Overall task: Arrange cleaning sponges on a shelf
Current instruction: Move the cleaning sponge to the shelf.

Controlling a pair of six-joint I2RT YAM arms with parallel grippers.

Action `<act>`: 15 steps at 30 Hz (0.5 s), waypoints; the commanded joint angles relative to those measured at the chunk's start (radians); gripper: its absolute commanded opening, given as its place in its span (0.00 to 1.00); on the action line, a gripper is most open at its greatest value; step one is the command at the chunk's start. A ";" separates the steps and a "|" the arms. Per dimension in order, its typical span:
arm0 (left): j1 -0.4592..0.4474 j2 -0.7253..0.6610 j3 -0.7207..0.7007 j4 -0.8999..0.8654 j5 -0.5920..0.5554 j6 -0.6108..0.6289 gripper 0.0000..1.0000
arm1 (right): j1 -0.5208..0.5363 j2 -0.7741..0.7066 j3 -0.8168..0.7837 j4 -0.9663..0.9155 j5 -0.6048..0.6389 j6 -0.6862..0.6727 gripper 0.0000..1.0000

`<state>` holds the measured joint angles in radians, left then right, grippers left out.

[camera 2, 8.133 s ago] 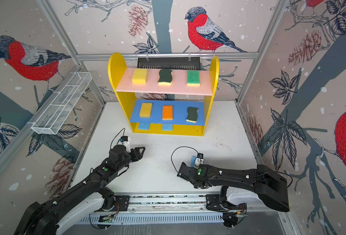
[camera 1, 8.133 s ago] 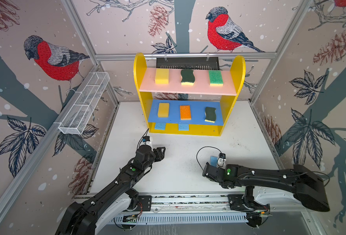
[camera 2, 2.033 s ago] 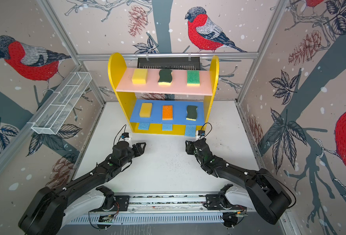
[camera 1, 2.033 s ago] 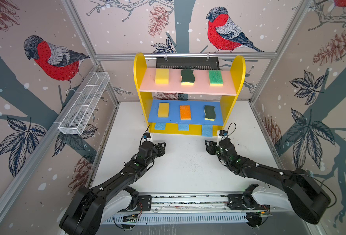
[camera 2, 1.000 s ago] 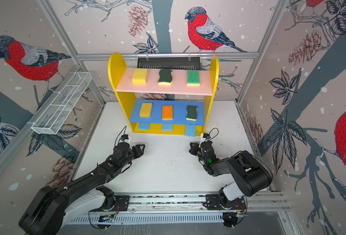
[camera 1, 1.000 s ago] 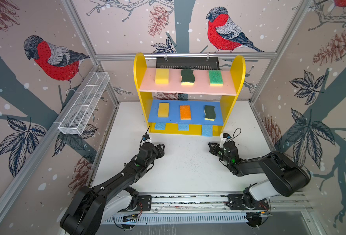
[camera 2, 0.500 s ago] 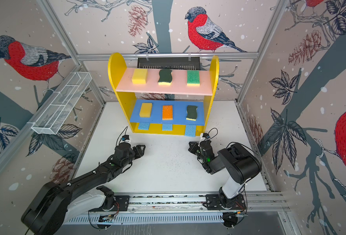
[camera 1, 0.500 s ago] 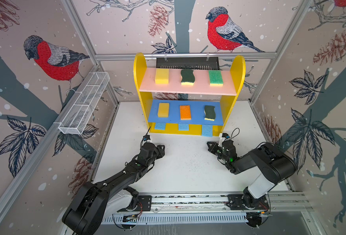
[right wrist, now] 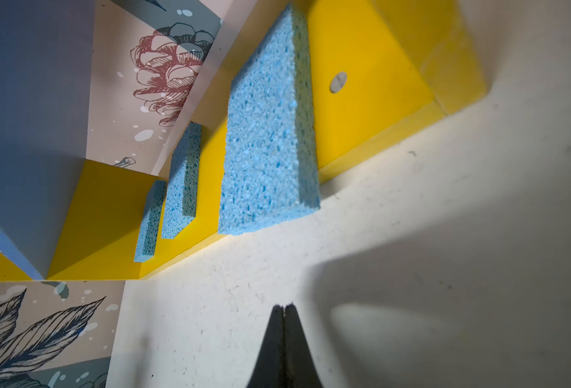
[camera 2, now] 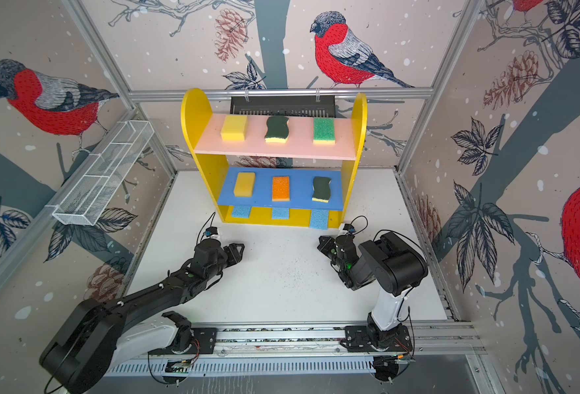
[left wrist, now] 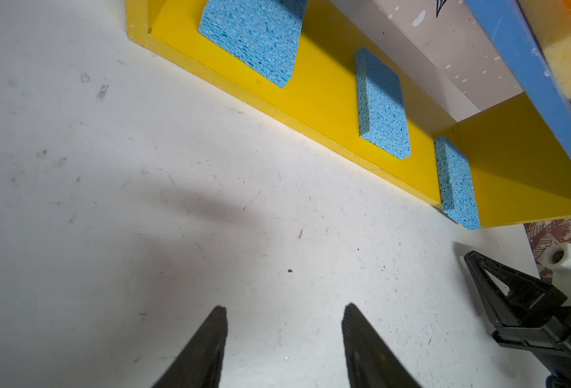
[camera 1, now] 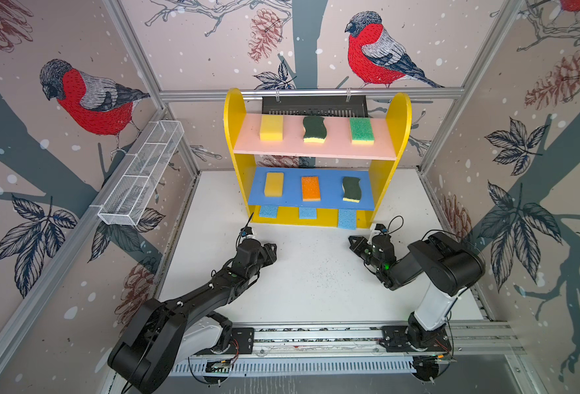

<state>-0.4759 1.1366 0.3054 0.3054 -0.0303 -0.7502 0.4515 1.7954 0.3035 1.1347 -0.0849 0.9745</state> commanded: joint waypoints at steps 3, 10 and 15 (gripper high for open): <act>0.000 0.002 0.007 0.028 -0.017 0.008 0.56 | -0.003 0.037 0.021 0.066 -0.004 0.048 0.00; 0.001 0.009 0.008 0.031 -0.025 0.006 0.56 | -0.009 0.079 0.043 0.084 -0.004 0.068 0.00; 0.000 0.024 0.012 0.042 -0.021 0.005 0.56 | -0.020 0.108 0.039 0.107 -0.002 0.093 0.01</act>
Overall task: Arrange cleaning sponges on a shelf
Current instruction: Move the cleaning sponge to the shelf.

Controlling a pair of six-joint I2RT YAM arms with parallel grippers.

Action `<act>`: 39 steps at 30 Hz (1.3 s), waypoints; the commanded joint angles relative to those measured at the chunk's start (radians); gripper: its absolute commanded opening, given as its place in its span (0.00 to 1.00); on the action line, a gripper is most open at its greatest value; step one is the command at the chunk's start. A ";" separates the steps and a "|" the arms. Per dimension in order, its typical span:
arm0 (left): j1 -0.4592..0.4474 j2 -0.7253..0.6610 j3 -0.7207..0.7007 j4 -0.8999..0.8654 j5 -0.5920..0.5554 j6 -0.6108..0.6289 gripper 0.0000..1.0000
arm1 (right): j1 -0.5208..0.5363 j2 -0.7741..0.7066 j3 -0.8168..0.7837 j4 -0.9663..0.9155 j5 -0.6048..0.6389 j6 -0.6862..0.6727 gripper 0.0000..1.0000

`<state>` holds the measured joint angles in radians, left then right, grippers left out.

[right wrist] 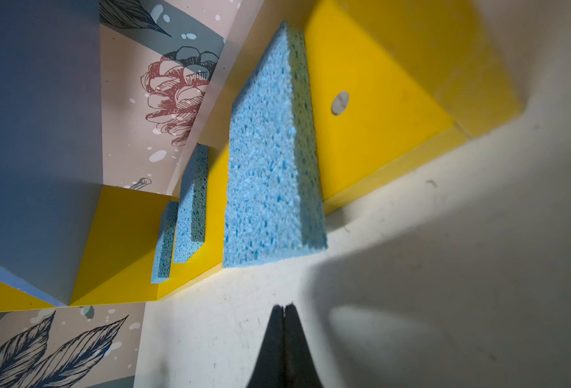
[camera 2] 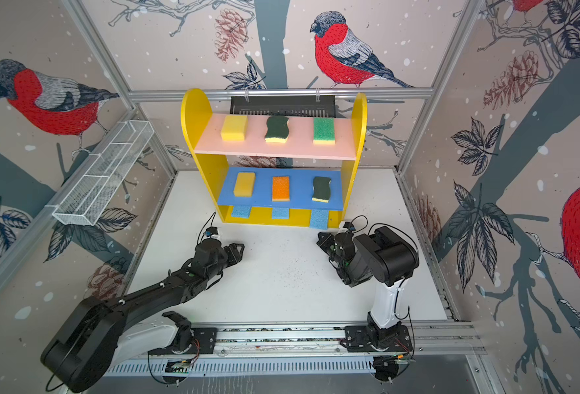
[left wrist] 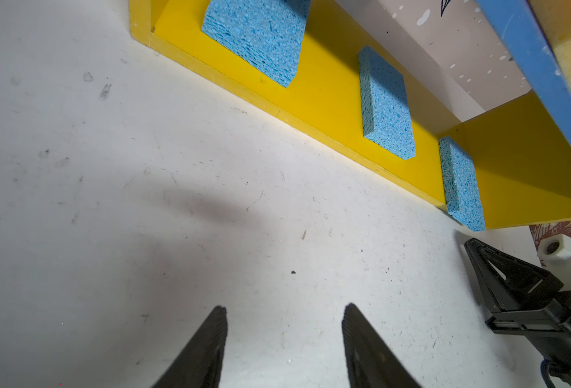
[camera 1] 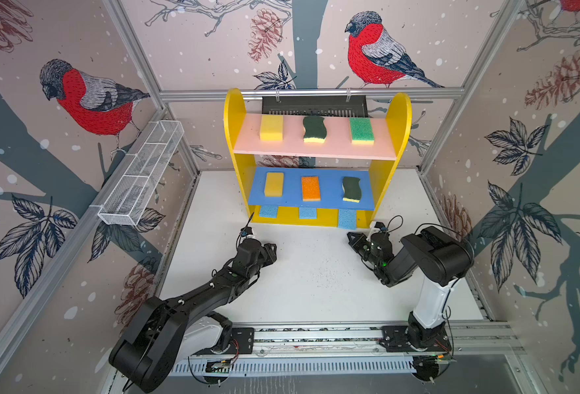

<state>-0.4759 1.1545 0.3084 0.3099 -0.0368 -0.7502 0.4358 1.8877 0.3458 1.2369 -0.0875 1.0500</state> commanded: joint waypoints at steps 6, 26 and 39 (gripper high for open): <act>0.001 0.023 0.015 0.043 -0.009 0.005 0.56 | -0.012 0.051 0.004 0.023 -0.009 0.036 0.00; 0.001 0.018 0.026 0.022 -0.027 0.009 0.56 | -0.017 0.065 0.056 -0.075 0.008 0.048 0.00; 0.000 0.034 0.014 0.050 -0.016 0.000 0.56 | -0.018 0.107 0.076 -0.088 0.030 0.072 0.00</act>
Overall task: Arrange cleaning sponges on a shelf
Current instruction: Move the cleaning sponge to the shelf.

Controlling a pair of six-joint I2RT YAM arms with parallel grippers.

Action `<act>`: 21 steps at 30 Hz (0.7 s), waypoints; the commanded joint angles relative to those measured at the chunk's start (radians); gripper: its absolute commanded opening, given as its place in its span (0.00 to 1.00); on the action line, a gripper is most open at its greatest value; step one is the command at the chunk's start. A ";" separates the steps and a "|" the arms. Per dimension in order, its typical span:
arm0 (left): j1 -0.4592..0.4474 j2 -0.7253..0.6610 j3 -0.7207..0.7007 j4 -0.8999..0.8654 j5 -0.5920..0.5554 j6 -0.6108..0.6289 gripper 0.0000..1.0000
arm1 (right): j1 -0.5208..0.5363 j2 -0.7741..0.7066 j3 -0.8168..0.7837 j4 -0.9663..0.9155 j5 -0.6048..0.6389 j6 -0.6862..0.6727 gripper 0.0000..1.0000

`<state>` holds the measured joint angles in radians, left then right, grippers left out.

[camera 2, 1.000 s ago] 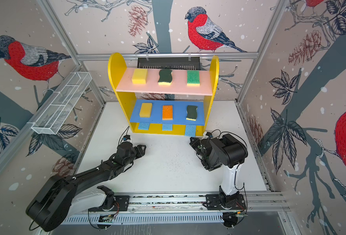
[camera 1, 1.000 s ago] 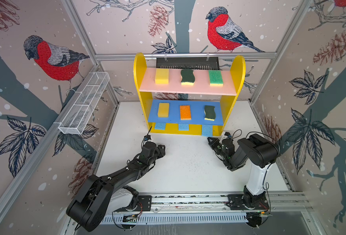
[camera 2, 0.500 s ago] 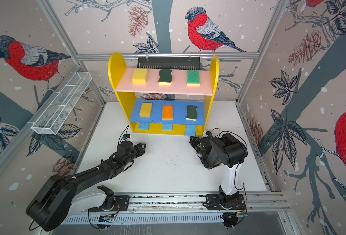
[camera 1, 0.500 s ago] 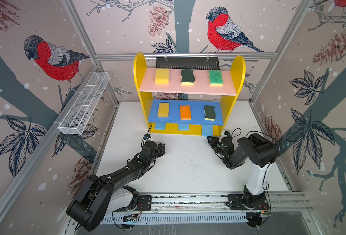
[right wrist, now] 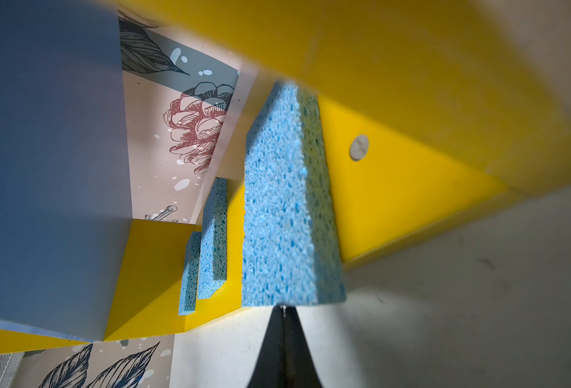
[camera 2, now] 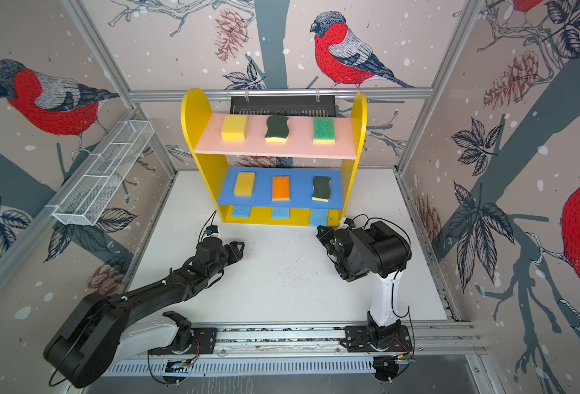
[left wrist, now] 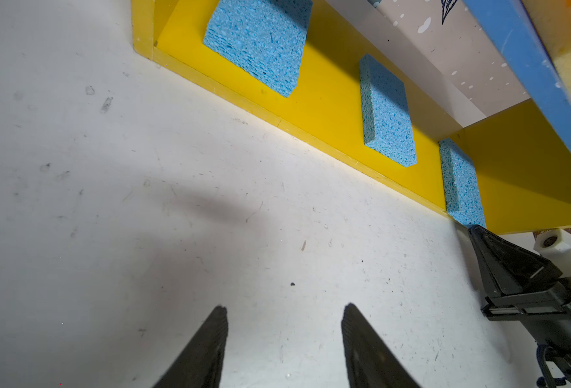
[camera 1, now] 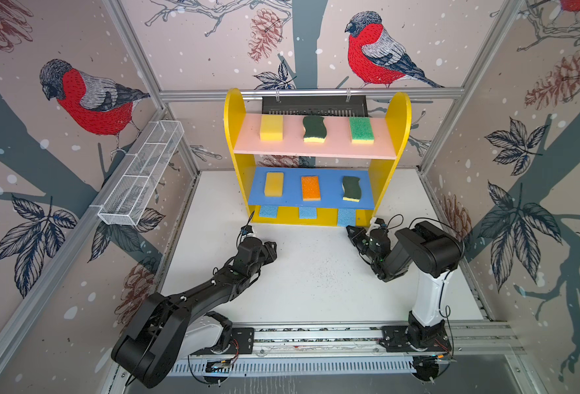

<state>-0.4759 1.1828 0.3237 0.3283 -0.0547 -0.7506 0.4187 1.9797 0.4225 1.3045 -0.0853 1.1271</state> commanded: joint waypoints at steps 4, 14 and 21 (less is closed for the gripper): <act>0.001 0.024 -0.001 0.044 0.009 -0.001 0.56 | -0.001 0.018 0.008 -0.170 0.031 -0.011 0.00; 0.000 0.060 -0.001 0.076 0.021 -0.012 0.55 | 0.016 -0.007 -0.036 -0.168 0.070 0.018 0.00; 0.001 0.063 -0.007 0.082 0.021 -0.015 0.54 | 0.063 -0.058 -0.050 -0.215 0.120 0.044 0.00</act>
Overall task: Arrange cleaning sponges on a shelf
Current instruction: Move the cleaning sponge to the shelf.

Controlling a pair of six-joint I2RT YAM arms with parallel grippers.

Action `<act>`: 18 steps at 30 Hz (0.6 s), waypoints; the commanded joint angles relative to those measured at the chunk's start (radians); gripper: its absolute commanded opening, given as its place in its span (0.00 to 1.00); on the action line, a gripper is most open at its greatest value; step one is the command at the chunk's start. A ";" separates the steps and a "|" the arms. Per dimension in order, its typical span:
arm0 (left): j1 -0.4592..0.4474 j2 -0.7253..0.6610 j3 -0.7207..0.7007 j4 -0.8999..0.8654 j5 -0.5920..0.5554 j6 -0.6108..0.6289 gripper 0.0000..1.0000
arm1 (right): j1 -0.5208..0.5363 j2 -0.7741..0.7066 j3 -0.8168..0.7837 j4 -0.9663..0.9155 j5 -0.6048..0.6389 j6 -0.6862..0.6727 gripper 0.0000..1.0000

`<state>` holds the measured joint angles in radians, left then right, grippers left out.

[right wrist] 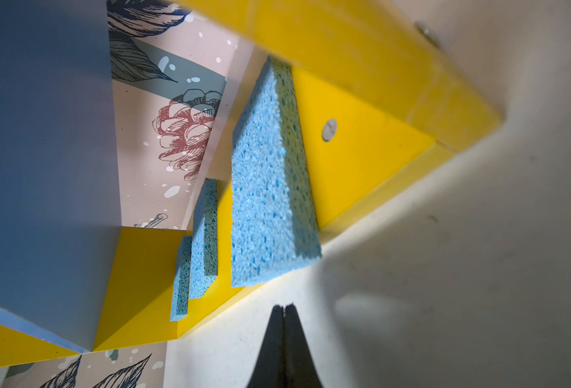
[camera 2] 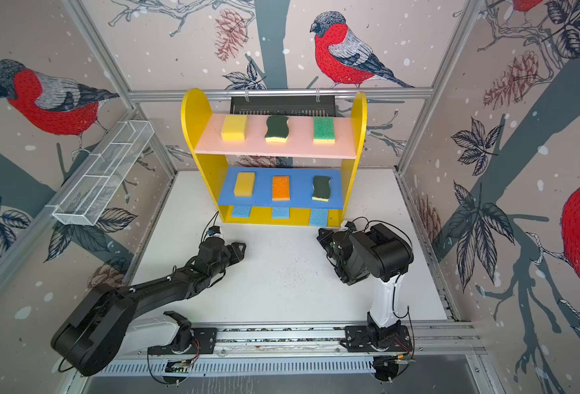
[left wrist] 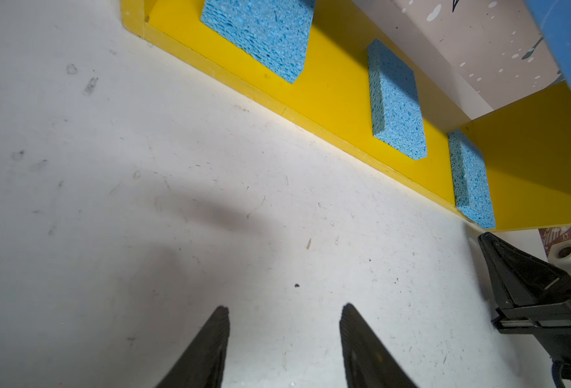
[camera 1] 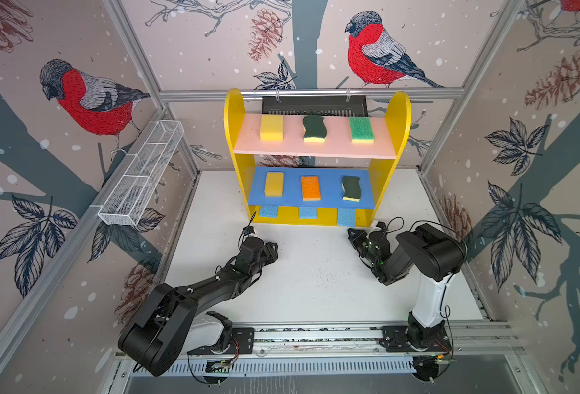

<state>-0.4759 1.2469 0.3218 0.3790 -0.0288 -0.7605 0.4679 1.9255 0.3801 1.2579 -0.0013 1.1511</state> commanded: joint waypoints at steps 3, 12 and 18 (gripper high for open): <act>0.002 -0.006 -0.009 0.029 -0.005 -0.005 0.54 | 0.031 0.005 -0.008 -0.148 0.049 0.059 0.00; 0.001 -0.030 -0.027 0.037 0.007 -0.015 0.55 | 0.042 0.112 0.019 -0.022 0.031 0.200 0.00; 0.001 -0.033 -0.032 0.044 0.006 -0.021 0.54 | 0.053 0.129 0.007 0.003 0.067 0.282 0.00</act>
<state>-0.4759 1.2167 0.2932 0.3847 -0.0261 -0.7780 0.5133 2.0388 0.3981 1.4361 0.0532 1.3880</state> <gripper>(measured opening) 0.545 0.049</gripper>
